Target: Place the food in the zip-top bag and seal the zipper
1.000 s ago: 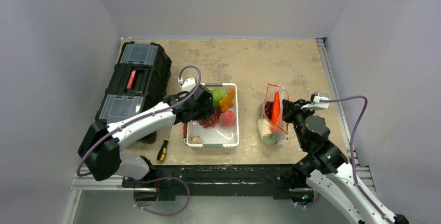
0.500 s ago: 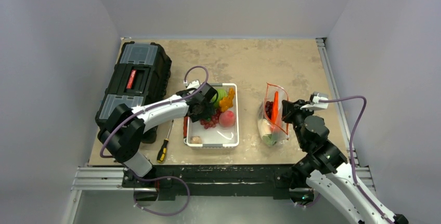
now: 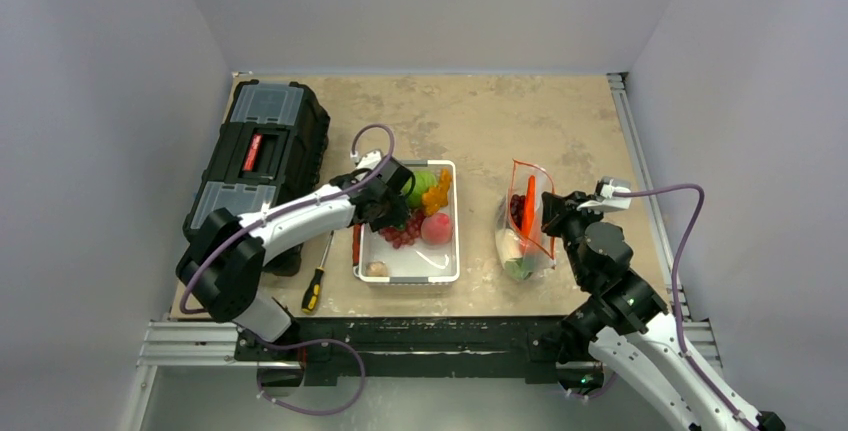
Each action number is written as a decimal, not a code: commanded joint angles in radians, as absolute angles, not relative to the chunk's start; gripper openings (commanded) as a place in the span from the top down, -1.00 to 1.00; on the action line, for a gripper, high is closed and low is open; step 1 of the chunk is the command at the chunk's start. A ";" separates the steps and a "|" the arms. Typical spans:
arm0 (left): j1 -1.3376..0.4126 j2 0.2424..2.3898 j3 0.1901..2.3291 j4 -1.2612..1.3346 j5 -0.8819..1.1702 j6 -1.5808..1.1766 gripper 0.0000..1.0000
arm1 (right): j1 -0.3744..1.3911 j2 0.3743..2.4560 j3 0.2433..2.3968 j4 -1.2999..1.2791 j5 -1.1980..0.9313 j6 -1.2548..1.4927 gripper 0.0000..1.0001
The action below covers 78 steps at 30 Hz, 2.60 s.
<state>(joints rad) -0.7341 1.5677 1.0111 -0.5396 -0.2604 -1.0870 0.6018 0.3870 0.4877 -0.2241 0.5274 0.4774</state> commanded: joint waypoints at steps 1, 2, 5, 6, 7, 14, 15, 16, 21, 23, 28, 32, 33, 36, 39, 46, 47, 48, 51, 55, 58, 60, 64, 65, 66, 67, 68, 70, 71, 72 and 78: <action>-0.734 1.462 0.994 -0.521 -0.258 -1.051 0.57 | 0.603 0.395 0.487 -0.194 0.518 0.471 1.00; -0.733 1.448 0.989 -0.522 -0.258 -1.047 0.61 | 0.603 0.396 0.486 -0.194 0.517 0.471 1.00; -0.735 1.394 0.978 -0.521 -0.257 -1.029 0.72 | 0.602 0.397 0.487 -0.193 0.517 0.471 1.00; -0.735 1.370 0.973 -0.519 -0.254 -1.024 0.77 | 0.603 0.397 0.487 -0.193 0.517 0.471 1.00; -0.735 1.351 0.970 -0.518 -0.252 -1.018 0.82 | 0.602 0.398 0.487 -0.193 0.517 0.471 1.00; -0.735 1.251 0.959 -0.505 -0.221 -0.987 1.00 | 0.603 0.398 0.487 -0.193 0.517 0.471 1.00; -0.736 1.245 0.955 -0.499 -0.214 -0.984 1.00 | 0.602 0.396 0.487 -0.194 0.517 0.471 1.00; -0.736 1.241 0.954 -0.494 -0.210 -0.984 1.00 | 0.603 0.396 0.488 -0.195 0.517 0.472 1.00; -0.736 1.247 0.959 -0.480 -0.187 -0.968 1.00 | 0.603 0.374 0.484 -0.202 0.514 0.475 1.00; -0.739 1.248 0.961 -0.471 -0.171 -0.965 1.00 | 0.603 0.370 0.479 -0.193 0.514 0.474 1.00; -0.746 1.243 0.963 -0.434 -0.128 -0.942 1.00 | 0.603 0.398 0.486 -0.195 0.509 0.477 1.00; -0.748 1.223 0.955 -0.309 0.038 -0.873 1.00 | 0.603 0.391 0.483 -0.193 0.511 0.477 1.00; -0.749 1.223 0.961 -0.283 0.095 -0.860 1.00 | 0.603 0.390 0.482 -0.192 0.511 0.477 1.00; -0.752 1.246 1.015 -0.278 0.222 -0.844 1.00 | 0.603 0.393 0.483 -0.193 0.511 0.477 1.00; -0.789 1.278 1.068 -0.255 0.334 -0.838 1.00 | 0.603 0.400 0.487 -0.197 0.513 0.474 1.00; -0.967 1.347 1.242 -0.266 0.383 -0.864 1.00 | 0.603 0.392 0.486 -0.194 0.526 0.461 1.00; -0.979 1.357 1.261 -0.258 0.390 -0.894 1.00 | 0.603 0.392 0.486 -0.193 0.524 0.459 1.00; -0.987 1.365 1.266 -0.242 0.395 -0.924 1.00 | 0.602 0.390 0.485 -0.193 0.524 0.460 1.00; -1.003 1.391 1.275 -0.182 0.408 -1.028 1.00 | 0.603 0.386 0.487 -0.193 0.519 0.455 1.00; -1.015 1.448 1.286 -0.140 0.410 -1.163 1.00 | 0.603 0.367 0.484 -0.191 0.505 0.450 1.00; -1.017 1.509 1.291 -0.088 0.446 -1.290 1.00 | 0.602 0.348 0.478 -0.184 0.489 0.444 1.00; -1.023 1.543 1.289 -0.056 0.460 -1.368 1.00 | 0.603 0.336 0.477 -0.179 0.475 0.439 1.00; -1.032 1.590 1.287 -0.024 0.433 -1.482 1.00 | 0.603 0.315 0.472 -0.169 0.449 0.431 1.00; -1.033 1.597 1.287 -0.021 0.421 -1.503 1.00 | 0.603 0.313 0.471 -0.167 0.445 0.430 1.00; -1.034 1.602 1.289 -0.026 0.408 -1.520 1.00 | 0.603 0.312 0.471 -0.167 0.443 0.429 1.00; -1.035 1.606 1.292 -0.033 0.388 -1.537 1.00 | 0.602 0.313 0.471 -0.167 0.440 0.428 1.00; -1.036 1.611 1.297 -0.044 0.375 -1.543 1.00 | 0.603 0.313 0.471 -0.166 0.437 0.427 1.00; -1.037 1.617 1.311 -0.073 0.350 -1.550 1.00 | 0.603 0.313 0.471 -0.166 0.432 0.426 1.00; -1.036 1.620 1.315 -0.083 0.337 -1.554 1.00 | 0.603 0.313 0.470 -0.164 0.430 0.424 1.00; -1.035 1.621 1.320 -0.091 0.325 -1.557 1.00 | 0.602 0.313 0.470 -0.162 0.428 0.424 1.00; -1.034 1.632 1.324 -0.075 0.278 -1.610 0.77 | 0.603 0.316 0.467 -0.146 0.412 0.417 1.00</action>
